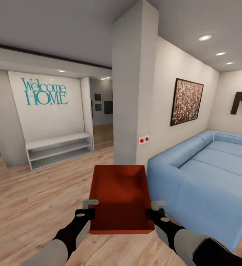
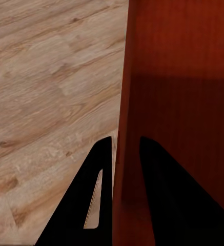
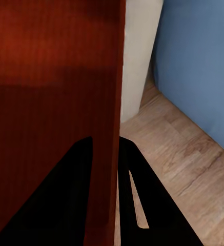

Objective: Move the two storage containers from the living room to the garage. In the garage, place one container on the floor and stack the other container on top of it (either order is fine).

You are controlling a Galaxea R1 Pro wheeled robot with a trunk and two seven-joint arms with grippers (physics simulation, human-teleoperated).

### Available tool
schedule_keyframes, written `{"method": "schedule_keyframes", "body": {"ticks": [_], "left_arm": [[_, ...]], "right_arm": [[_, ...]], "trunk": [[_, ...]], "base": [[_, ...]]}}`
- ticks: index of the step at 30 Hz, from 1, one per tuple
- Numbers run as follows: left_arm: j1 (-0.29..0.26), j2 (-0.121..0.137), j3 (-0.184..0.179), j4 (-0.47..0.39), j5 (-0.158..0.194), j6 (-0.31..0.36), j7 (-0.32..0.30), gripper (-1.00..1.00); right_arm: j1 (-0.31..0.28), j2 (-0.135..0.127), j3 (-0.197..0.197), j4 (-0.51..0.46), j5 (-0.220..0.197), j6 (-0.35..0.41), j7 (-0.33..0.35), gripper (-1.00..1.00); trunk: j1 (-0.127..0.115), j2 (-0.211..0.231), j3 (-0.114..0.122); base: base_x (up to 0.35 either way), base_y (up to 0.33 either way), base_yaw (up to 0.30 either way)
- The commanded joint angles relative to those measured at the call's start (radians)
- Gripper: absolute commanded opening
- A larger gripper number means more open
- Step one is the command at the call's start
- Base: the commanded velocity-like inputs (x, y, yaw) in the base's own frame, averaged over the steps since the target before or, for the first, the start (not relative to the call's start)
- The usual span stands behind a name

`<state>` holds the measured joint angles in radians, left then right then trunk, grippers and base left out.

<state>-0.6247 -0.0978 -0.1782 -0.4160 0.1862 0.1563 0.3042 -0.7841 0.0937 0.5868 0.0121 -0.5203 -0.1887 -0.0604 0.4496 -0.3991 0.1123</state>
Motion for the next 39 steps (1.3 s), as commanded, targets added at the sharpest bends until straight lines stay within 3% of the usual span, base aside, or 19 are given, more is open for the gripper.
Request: {"method": "schedule_keyframes", "body": {"ticks": [1,39], "left_arm": [[-0.001,0.001,0.040,-0.005,-0.019,-0.046,0.015,-1.00],[-0.001,0.001,0.039,-0.004,-0.019,-0.046,0.015,-1.00]], "right_arm": [[0.000,0.000,-0.010,0.016,-0.011,-0.005,-0.003,-1.00],[0.000,0.000,-0.010,0.016,-0.011,-0.005,-0.004,-1.00]], "trunk": [[0.000,-0.001,0.000],[0.000,-0.001,0.001]], "base": [[0.000,0.000,0.282],[0.000,0.000,0.282]]}}
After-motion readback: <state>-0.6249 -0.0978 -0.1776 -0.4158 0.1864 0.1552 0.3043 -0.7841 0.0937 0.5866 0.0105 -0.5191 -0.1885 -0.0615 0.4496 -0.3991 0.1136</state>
